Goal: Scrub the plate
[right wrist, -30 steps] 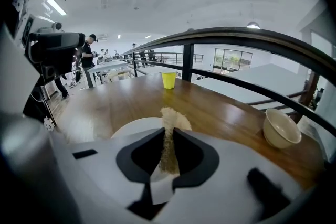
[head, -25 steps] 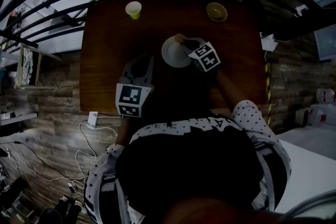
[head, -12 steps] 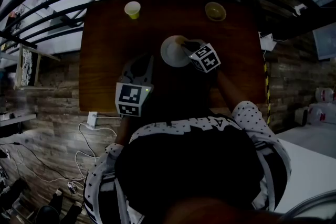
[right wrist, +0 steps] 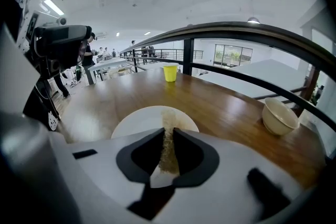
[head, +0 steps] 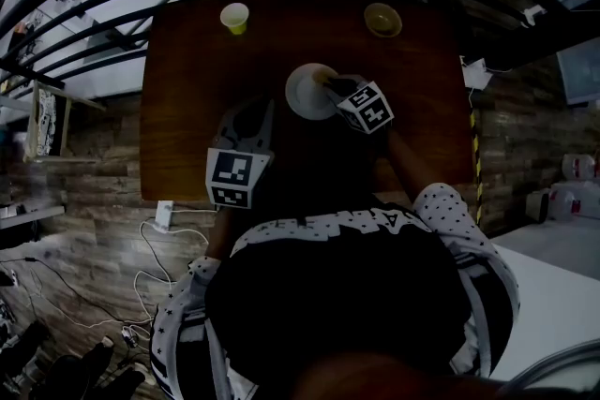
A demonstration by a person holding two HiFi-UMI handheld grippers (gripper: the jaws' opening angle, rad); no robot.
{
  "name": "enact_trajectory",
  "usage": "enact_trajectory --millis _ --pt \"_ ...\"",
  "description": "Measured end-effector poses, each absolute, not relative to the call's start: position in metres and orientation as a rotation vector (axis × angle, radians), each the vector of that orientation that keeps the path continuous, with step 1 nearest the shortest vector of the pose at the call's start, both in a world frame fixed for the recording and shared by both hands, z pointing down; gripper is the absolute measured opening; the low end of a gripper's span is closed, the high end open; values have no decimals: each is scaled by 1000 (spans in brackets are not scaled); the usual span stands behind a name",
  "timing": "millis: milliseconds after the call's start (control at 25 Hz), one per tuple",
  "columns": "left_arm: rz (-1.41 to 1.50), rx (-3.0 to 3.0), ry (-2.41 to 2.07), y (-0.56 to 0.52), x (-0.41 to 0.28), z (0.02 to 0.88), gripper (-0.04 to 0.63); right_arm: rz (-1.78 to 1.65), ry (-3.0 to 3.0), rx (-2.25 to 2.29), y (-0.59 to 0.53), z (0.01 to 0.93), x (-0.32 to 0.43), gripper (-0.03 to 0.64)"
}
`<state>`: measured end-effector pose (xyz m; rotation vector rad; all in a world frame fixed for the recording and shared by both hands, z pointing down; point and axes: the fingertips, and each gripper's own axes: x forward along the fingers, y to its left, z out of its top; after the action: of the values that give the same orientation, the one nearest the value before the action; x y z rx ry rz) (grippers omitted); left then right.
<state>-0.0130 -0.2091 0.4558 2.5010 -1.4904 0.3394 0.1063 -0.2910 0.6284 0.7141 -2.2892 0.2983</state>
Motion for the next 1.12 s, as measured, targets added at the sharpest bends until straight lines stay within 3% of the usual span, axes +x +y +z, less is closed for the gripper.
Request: enact_trajectory --millis 1120 --pt "313 2488 -1473 -208 -13 459 14 308 -2300 736 -280 633 109 49"
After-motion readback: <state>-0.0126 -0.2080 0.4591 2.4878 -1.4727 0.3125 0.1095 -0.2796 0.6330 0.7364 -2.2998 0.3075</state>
